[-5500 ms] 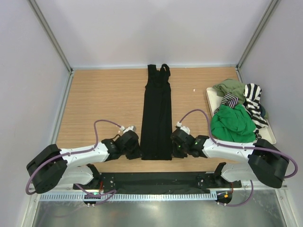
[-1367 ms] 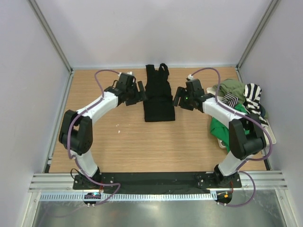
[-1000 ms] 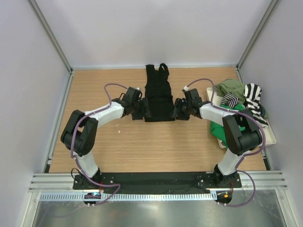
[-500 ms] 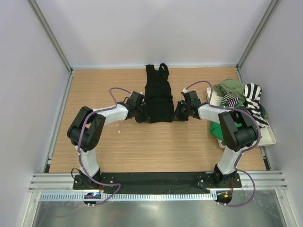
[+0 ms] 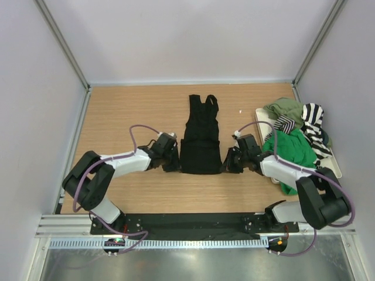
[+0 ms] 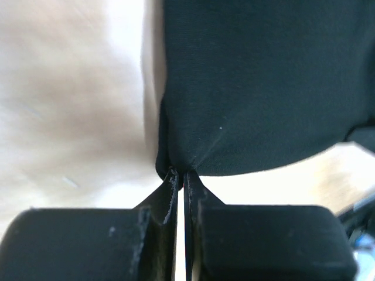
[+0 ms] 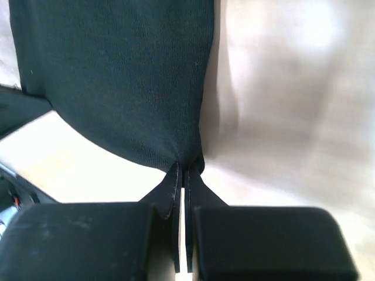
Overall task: Fold and stack the tank tops
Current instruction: Fold the tank top
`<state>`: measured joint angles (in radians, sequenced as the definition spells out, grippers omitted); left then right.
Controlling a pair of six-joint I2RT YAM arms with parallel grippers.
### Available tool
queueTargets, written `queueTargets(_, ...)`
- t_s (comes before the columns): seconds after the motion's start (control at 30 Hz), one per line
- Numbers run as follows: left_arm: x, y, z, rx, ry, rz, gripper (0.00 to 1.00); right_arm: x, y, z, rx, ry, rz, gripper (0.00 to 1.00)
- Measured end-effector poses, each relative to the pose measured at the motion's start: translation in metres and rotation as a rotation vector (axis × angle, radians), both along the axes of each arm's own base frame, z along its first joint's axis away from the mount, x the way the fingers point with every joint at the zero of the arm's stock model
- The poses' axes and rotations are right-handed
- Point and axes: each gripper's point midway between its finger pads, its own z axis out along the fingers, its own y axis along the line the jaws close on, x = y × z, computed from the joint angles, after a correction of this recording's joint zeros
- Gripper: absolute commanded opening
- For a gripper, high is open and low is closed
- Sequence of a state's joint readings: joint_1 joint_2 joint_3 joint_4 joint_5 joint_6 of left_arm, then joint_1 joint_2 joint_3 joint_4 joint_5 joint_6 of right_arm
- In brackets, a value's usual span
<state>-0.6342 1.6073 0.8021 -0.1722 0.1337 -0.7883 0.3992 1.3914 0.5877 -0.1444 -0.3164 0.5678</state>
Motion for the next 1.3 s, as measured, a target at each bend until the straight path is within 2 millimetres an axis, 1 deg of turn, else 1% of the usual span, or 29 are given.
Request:
queueTargets(0.07, -0.018, -0.007, 0.000, -0.003, 0.009, -0.030, 0.00, -0.015, -0.006, 0.001, -0.003, 0.009, -0.005, 0.03)
queueTargets(0.13, -0.026, -0.012, 0.000, -0.004, 0.017, -0.048, 0.00, -0.022, -0.010, 0.002, -0.011, 0.019, -0.013, 0.02)
queueTargets(0.2, -0.025, -0.011, 0.003, 0.009, 0.025, -0.033, 0.00, -0.021, -0.011, 0.006, -0.019, 0.029, -0.018, 0.01)
queueTargets(0.27, -0.017, -0.012, 0.016, 0.025, 0.023, -0.020, 0.00, -0.014, -0.008, 0.019, -0.022, 0.026, -0.022, 0.01)
queueTargets(0.3, -0.012, -0.015, 0.025, 0.026, 0.015, -0.016, 0.00, -0.009, -0.007, 0.028, -0.026, 0.021, -0.024, 0.01)
queueTargets(0.33, -0.003, -0.020, 0.042, 0.016, -0.013, -0.010, 0.00, 0.000, -0.004, 0.043, -0.020, -0.003, -0.028, 0.01)
queueTargets(0.37, 0.005, -0.023, 0.059, 0.000, -0.049, -0.004, 0.00, 0.011, -0.001, 0.060, -0.011, -0.039, -0.032, 0.01)
queueTargets(0.4, 0.009, -0.025, 0.076, -0.018, -0.083, 0.001, 0.03, 0.021, 0.002, 0.079, 0.002, -0.083, -0.039, 0.01)
queueTargets(0.43, 0.012, -0.027, 0.097, -0.044, -0.133, 0.007, 0.03, 0.030, 0.003, 0.100, 0.017, -0.140, -0.047, 0.01)
queueTargets(0.5, 0.009, -0.022, 0.132, -0.097, -0.219, 0.023, 0.03, 0.032, 0.002, 0.131, 0.052, -0.234, -0.064, 0.01)
queueTargets(0.53, 0.003, -0.020, 0.143, -0.122, -0.246, 0.024, 0.02, 0.027, -0.001, 0.140, 0.071, -0.267, -0.071, 0.01)
queueTargets(0.57, -0.004, -0.019, 0.144, -0.140, -0.257, 0.019, 0.01, 0.019, -0.003, 0.141, 0.085, -0.281, -0.076, 0.01)
queueTargets(0.6, -0.012, -0.017, 0.136, -0.147, -0.247, 0.016, 0.01, 0.011, -0.005, 0.133, 0.093, -0.277, -0.078, 0.01)
queueTargets(0.63, -0.021, -0.014, 0.121, -0.135, -0.215, 0.011, 0.00, 0.000, -0.008, 0.119, 0.096, -0.250, -0.077, 0.01)
queueTargets(0.67, -0.030, -0.012, 0.105, -0.116, -0.185, 0.003, 0.00, -0.012, -0.009, 0.100, 0.089, -0.205, -0.075, 0.01)
queueTargets(0.7, -0.040, -0.009, 0.082, -0.084, -0.138, 0.000, 0.00, -0.025, -0.012, 0.079, 0.079, -0.155, -0.077, 0.01)
queueTargets(0.77, -0.068, 0.001, 0.032, 0.011, -0.019, -0.022, 0.00, -0.058, -0.018, 0.033, 0.033, -0.012, -0.073, 0.02)
queueTargets(0.8, -0.082, 0.006, 0.016, 0.043, 0.020, -0.034, 0.00, -0.075, -0.022, 0.017, 0.014, 0.046, -0.067, 0.07)
queueTargets(0.83, -0.096, 0.009, 0.006, 0.066, 0.050, -0.048, 0.00, -0.087, -0.024, 0.009, 0.004, 0.086, -0.065, 0.11)
queueTargets(0.87, -0.106, 0.009, 0.001, 0.075, 0.065, -0.067, 0.00, -0.094, -0.024, 0.006, 0.003, 0.104, -0.063, 0.23)
queueTargets(0.93, -0.119, 0.003, 0.003, 0.066, 0.059, -0.093, 0.02, -0.097, -0.024, 0.011, 0.013, 0.089, -0.066, 0.34)
queueTargets(0.97, -0.120, 0.001, 0.006, 0.063, 0.047, -0.099, 0.03, -0.096, -0.024, 0.015, 0.018, 0.068, -0.071, 0.38)
queueTargets(1.0, -0.122, -0.001, 0.008, 0.058, 0.039, -0.097, 0.07, -0.095, -0.025, 0.019, 0.022, 0.050, -0.077, 0.44)
queueTargets(1.07, -0.124, -0.002, 0.010, 0.056, 0.027, -0.096, 0.14, -0.095, -0.027, 0.024, 0.020, 0.025, -0.082, 0.47)
queueTargets(1.1, -0.125, -0.002, 0.010, 0.057, 0.023, -0.096, 0.24, -0.096, -0.028, 0.025, 0.018, 0.018, -0.083, 0.47)
queueTargets(1.17, -0.127, -0.003, 0.009, 0.061, 0.020, -0.092, 0.34, -0.097, -0.028, 0.027, 0.012, 0.011, -0.079, 0.47)
queueTargets(1.27, -0.128, -0.002, 0.010, 0.064, 0.015, -0.086, 0.39, -0.102, -0.026, 0.025, -0.014, 0.014, -0.053, 0.47)
queueTargets(1.3, -0.127, -0.002, 0.011, 0.065, 0.010, -0.084, 0.39, -0.103, -0.024, 0.025, -0.023, 0.014, -0.036, 0.46)
